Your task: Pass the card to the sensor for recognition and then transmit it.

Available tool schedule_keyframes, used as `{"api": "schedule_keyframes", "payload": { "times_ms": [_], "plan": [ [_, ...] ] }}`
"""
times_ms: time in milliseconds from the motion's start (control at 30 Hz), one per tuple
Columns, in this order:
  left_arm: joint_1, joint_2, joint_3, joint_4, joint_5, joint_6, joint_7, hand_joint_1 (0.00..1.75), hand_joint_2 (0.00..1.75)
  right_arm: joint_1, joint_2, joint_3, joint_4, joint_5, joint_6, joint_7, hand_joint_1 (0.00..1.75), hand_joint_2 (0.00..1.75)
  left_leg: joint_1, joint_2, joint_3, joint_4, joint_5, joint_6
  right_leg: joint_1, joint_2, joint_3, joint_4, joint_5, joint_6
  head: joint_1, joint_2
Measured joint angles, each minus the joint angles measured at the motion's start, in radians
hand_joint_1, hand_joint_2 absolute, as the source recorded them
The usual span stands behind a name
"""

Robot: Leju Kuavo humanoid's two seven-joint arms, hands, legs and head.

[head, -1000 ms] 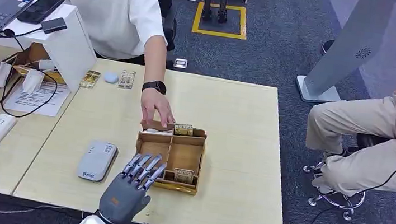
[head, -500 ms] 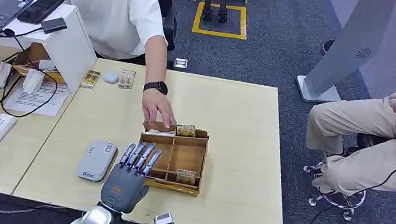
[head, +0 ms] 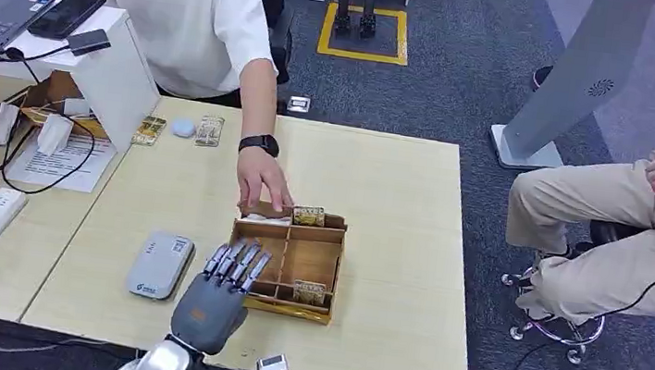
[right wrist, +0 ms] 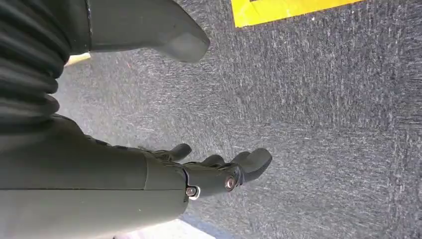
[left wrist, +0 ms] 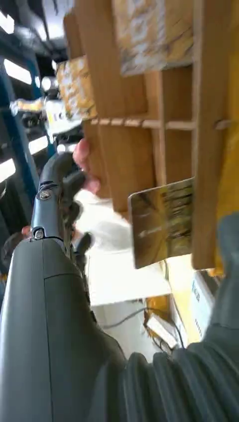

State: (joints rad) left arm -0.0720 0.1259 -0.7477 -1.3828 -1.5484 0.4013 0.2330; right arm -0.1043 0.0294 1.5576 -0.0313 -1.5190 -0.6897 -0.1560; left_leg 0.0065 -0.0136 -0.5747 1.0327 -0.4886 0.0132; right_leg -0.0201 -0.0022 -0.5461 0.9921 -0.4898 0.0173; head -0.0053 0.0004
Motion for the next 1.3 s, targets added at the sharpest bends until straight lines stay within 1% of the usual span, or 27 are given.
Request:
{"api": "schedule_keyframes", "payload": {
  "times_ms": [133, 267, 533, 733, 933, 1100, 1200, 1300],
  "plan": [
    [0.006, 0.0, 0.0, 0.024, 0.001, -0.014, -0.097, 1.75, 1.75, 0.0, 0.0, 0.0, -0.001, 0.009, 0.0, 0.0, 0.0, 1.75, 0.0, 0.0, 0.0, 0.0, 0.0, 0.0, 0.0, 0.0, 0.0, 0.0, 0.0, 0.0, 0.0, 0.0],
    [0.012, 0.0, 0.0, 0.039, 0.002, -0.012, -0.126, 1.75, 1.75, 0.0, 0.0, 0.0, -0.001, 0.011, 0.0, 0.0, 0.0, 1.75, 0.0, 0.0, 0.0, 0.0, 0.0, 0.0, 0.0, 0.0, 0.0, 0.0, 0.0, 0.0, 0.0, 0.0],
    [0.007, 0.0, 0.0, 0.042, 0.002, -0.011, -0.135, 1.75, 1.75, 0.0, 0.0, 0.0, -0.001, 0.011, 0.0, 0.0, 0.0, 1.75, 0.0, 0.0, 0.0, 0.0, 0.0, 0.0, 0.0, 0.0, 0.0, 0.0, 0.0, 0.0, 0.0, 0.0],
    [0.013, -0.003, 0.0, 0.045, 0.0, 0.01, -0.124, 1.75, 1.75, 0.0, 0.0, 0.0, -0.001, 0.014, 0.0, 0.0, 0.0, 1.75, 0.0, 0.0, 0.0, 0.0, 0.0, 0.0, 0.0, 0.0, 0.0, 0.0, 0.0, 0.0, 0.0, 0.0],
    [0.019, -0.005, 0.0, 0.047, 0.0, 0.057, -0.122, 1.75, 1.75, 0.0, 0.0, 0.0, -0.002, 0.021, 0.0, -0.004, 0.0, 1.75, 0.0, 0.0, 0.0, 0.0, 0.0, 0.0, 0.0, 0.0, 0.0, 0.0, 0.0, 0.0, 0.0, 0.0],
    [0.035, -0.005, 0.0, 0.047, 0.0, 0.122, -0.117, 1.75, 1.75, -0.001, 0.0, 0.0, -0.005, 0.025, 0.0, -0.007, 0.0, 1.75, 0.0, 0.0, 0.0, 0.0, 0.0, 0.0, 0.0, 0.0, 0.0, 0.0, 0.0, 0.0, 0.0, 0.0],
    [0.038, -0.005, 0.0, 0.047, 0.0, 0.129, -0.116, 1.75, 1.75, -0.001, 0.0, 0.0, -0.005, 0.026, 0.0, -0.008, 0.0, 1.75, 0.0, 0.0, 0.0, 0.0, 0.0, 0.0, 0.0, 0.0, 0.0, 0.0, 0.0, 0.0, 0.0, 0.0],
    [0.04, -0.004, 0.0, 0.047, 0.0, 0.15, -0.107, 1.75, 1.75, -0.001, 0.0, 0.0, -0.006, 0.026, 0.0, -0.009, 0.0, 1.75, 0.0, 0.0, 0.0, 0.0, 0.0, 0.0, 0.0, 0.0, 0.0, 0.0, 0.0, 0.0, 0.0, 0.0]
  ]
}}
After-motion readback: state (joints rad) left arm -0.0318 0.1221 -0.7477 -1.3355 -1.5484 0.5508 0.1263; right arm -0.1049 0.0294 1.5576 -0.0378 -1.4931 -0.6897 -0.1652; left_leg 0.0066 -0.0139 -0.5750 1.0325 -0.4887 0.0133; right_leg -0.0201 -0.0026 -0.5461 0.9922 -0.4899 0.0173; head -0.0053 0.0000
